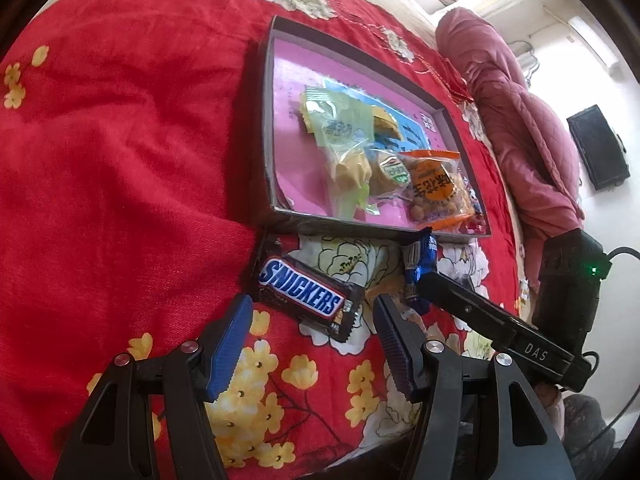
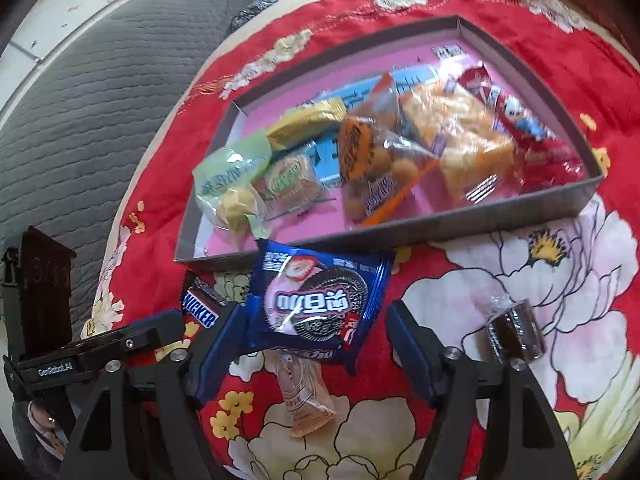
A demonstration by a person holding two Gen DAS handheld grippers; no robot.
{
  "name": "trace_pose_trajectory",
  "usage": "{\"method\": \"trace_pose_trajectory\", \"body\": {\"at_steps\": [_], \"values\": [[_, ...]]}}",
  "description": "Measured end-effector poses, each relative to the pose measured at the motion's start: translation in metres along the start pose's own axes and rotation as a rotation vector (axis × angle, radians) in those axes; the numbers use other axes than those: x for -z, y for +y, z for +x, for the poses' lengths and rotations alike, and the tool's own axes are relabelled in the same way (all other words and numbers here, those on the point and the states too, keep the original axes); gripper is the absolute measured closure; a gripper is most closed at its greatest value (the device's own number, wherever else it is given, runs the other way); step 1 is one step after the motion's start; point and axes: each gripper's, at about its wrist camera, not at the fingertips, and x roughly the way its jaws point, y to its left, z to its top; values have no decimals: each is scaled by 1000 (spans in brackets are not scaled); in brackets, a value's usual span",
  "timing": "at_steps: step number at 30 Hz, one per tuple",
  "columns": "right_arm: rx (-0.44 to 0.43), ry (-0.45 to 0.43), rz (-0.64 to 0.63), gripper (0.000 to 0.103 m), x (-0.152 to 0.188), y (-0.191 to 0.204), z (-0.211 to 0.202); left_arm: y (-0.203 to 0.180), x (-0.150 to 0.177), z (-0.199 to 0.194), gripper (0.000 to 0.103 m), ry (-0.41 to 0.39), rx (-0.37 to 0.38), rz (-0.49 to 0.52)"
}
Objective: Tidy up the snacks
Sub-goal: 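Grasp the blue cookie packet with right tool while left grasps the Snickers bar, then carry the blue packet with right tool while left carries the Snickers bar over the tray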
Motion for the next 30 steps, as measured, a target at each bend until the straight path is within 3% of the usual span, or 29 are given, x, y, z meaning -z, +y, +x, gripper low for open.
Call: {"method": "trace_pose_trajectory", "body": {"at_steps": [9,14,21,23,30], "values": [[-1,9,-6,24,-4,5,15,6,-1,15,38,26,-2,-28],[10,6,-16,23,-6,8,23,1,-3,23,31,20,-4,-10],[-15,-9,-13,33,-6,4,22,-16,-5,38,32,6,-83,77],[-15,-9,-25,36,-7,4,21,-22,-5,39,43,-3,-132,116],[-87,-27,8,39,-5,-5,11,-24,-4,32,50,-15,-119,144]]}}
